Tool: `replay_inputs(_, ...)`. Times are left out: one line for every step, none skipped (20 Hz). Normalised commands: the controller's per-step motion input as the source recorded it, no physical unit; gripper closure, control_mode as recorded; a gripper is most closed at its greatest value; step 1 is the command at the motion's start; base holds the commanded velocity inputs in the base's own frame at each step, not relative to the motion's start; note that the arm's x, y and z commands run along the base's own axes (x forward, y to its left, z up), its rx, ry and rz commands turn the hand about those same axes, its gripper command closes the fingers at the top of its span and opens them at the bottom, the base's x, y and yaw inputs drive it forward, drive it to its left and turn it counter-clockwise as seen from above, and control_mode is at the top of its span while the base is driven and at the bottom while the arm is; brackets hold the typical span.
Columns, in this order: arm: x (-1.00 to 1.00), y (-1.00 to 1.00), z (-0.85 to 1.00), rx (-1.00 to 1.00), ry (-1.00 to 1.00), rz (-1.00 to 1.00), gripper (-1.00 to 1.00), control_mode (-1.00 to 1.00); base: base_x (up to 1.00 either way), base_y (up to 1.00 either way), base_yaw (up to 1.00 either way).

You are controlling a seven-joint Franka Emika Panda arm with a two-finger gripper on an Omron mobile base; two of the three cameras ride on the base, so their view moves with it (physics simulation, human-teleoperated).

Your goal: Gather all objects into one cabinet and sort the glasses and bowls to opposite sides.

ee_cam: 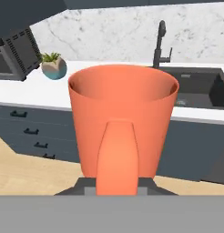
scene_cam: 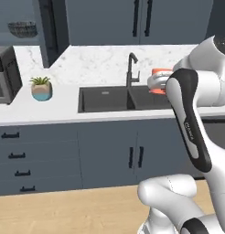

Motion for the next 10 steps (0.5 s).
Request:
replay_inputs(0.0,0.0,0.0,0.0,0.0,0.0,1.0,1.0,-0.32,1.0,0.07)
replay_inputs(0.0,0.0,0.0,0.0,0.0,0.0,1.0,1.0,-0.16,1.0,0.06)
replay_inputs(0.0,0.0,0.0,0.0,0.0,0.0,1.0,1.0,0.0,1.0,0.06)
replay_inputs(0.0,0.0,0.0,0.0,0.0,0.0,1.0,1.0,0.0,1.0,0.06)
replay_inputs(0.0,0.0,0.0,0.0,0.0,0.0,1.0,1.0,0.0,1.0,0.06)
replay_inputs(0.0,0.0,0.0,0.0,0.0,0.0,1.0,1.0,0.0,1.0,0.07)
replay_inputs(0.0,0.0,0.0,0.0,0.0,0.0,1.0,1.0,0.04,1.0,0.07)
replay_inputs(0.0,0.0,0.0,0.0,0.0,0.0,1.0,1.0,0.01,1.0,0.08)
replay_inputs(0.0,0.0,0.0,0.0,0.0,0.0,1.0,1.0,0.01,1.0,0.08)
replay_inputs(0.0,0.0,0.0,0.0,0.0,0.0,1.0,1.0,0.04,1.0,0.08)
